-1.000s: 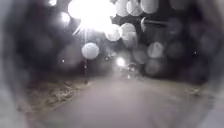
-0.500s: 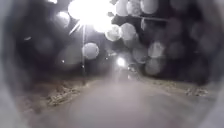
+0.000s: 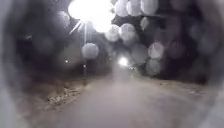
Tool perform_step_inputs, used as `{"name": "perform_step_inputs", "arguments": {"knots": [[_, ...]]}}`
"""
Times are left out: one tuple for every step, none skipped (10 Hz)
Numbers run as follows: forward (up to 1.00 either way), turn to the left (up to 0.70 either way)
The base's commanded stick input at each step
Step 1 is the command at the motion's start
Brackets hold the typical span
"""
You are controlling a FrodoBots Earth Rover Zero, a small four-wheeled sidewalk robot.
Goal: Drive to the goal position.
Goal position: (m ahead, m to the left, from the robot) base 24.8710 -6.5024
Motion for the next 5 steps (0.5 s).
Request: {"name": "perform_step_inputs", "arguments": {"knots": [[0.7,0.0],[0.7,0.0],[0.7,0.0],[0.7,0.0],[0.7,0.0]]}}
